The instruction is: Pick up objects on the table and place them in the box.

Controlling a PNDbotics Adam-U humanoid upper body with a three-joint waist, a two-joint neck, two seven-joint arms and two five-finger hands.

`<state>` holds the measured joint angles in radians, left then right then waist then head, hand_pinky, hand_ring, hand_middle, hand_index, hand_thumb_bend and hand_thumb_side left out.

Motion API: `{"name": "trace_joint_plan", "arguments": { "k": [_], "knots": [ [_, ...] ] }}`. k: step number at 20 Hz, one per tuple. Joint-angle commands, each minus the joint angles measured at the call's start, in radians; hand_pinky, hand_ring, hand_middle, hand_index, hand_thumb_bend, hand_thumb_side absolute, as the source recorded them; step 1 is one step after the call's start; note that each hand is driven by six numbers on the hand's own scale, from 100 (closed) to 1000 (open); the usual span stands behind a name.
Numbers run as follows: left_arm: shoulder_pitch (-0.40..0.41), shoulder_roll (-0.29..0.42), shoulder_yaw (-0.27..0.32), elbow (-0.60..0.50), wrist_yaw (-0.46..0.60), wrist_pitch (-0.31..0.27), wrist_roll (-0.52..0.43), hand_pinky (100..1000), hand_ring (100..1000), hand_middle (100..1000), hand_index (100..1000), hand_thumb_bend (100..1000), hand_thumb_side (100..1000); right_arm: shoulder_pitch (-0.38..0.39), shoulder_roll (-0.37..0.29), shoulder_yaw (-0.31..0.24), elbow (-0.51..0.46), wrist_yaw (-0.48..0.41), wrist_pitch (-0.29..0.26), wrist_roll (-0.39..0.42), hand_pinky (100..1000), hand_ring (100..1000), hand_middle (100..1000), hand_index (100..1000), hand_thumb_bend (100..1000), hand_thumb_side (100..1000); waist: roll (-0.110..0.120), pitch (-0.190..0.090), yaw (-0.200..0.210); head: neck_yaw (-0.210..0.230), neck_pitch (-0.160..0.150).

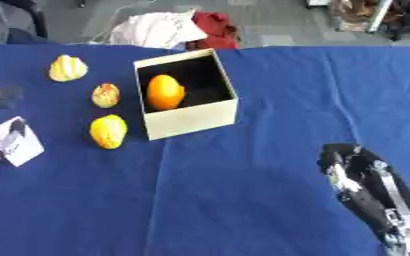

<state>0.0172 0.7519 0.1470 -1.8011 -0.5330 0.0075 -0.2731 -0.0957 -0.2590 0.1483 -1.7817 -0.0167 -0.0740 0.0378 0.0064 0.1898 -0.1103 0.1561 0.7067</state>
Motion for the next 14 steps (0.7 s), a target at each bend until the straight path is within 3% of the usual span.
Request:
{"name": "trace_joint_plan", "arguments": {
  "k": [1,5,9,14],
  "knots": [
    [-0.018,0.084,0.022,0.075,-0.017,0.007,-0.043,838,792,806,937,100,516,-0.002,-0.019,-0.007,-0.018,0.005,0.000,-0.003,636,637,590,693,100,447,0.018,-0.027,-0.002,0.032,-0.016],
    [-0.049,0.102,0.020,0.155,-0.015,0.004,-0.051,837,793,808,938,100,535,-0.002,-0.021,-0.007,-0.017,0.006,0.000,-0.003,636,637,590,693,100,445,0.021,-0.029,-0.006,0.108,-0.021],
    [-0.076,0.122,0.006,0.203,-0.029,-0.002,-0.069,838,796,811,941,106,539,-0.002,-0.021,-0.006,-0.017,0.007,-0.001,-0.002,636,637,590,693,100,443,0.022,-0.030,-0.009,0.102,-0.022],
    [-0.110,0.147,-0.007,0.269,-0.050,-0.010,-0.103,833,796,811,941,179,578,-0.003,-0.022,-0.005,-0.016,0.007,-0.001,0.000,636,637,590,693,100,438,0.022,-0.031,-0.012,0.101,-0.024]
  ]
}}
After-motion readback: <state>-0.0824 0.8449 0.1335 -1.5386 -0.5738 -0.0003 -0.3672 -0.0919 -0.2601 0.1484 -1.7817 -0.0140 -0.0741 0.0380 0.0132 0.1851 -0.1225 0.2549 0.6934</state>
